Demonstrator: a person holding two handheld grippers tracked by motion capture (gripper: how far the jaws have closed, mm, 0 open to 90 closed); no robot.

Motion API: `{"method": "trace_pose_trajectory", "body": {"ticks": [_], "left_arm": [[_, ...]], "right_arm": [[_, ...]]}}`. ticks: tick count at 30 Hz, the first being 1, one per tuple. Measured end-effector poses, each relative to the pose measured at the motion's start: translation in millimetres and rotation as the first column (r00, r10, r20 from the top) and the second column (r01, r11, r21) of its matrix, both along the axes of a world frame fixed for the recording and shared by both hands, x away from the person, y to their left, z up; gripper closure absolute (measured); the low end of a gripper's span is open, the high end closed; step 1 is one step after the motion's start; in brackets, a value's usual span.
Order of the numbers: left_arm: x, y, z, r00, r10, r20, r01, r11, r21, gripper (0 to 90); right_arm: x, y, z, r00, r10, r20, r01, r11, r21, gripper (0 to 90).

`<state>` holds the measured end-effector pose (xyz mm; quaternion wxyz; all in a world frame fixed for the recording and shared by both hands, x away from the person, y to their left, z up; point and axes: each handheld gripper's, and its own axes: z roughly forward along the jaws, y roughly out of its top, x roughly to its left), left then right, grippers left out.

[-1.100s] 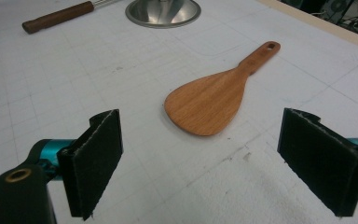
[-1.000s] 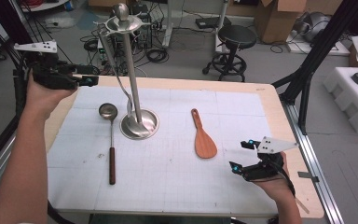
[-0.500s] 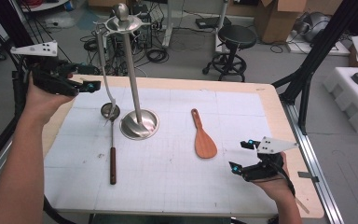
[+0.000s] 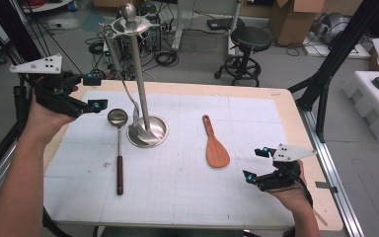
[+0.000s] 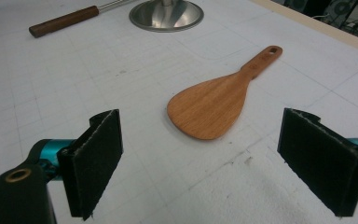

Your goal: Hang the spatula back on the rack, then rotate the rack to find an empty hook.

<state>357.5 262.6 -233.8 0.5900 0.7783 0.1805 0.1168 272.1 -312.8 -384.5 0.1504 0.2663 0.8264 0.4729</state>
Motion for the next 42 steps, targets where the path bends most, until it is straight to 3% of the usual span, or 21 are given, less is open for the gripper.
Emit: {"method": "trace_pose_trajectory", "body": {"ticks": [11, 27, 42], "left_arm": [[-18.4, -1.3, -12.5, 0.9984, -0.038, 0.041, 0.04, 0.9986, -0.036, 5.6], [-28.6, 6.7, -50.4, 0.9997, -0.023, -0.001, 0.023, 0.9982, -0.056, 5.6], [-25.7, 1.9, -53.1, 0.9997, -0.025, 0.007, 0.025, 0.9986, -0.047, 5.5]], "right_arm": [[0.8, 1.2, -0.5, 1.0, 0.003, -0.001, -0.003, 1.0, -0.004, 12.8], [0.5, 0.2, -0.6, 1.0, -0.001, 0.003, 0.001, 1.0, -0.001, 12.4], [-4.8, -6.6, 2.8, 0.9996, -0.014, 0.025, 0.013, 0.999, 0.039, 11.7]]}}
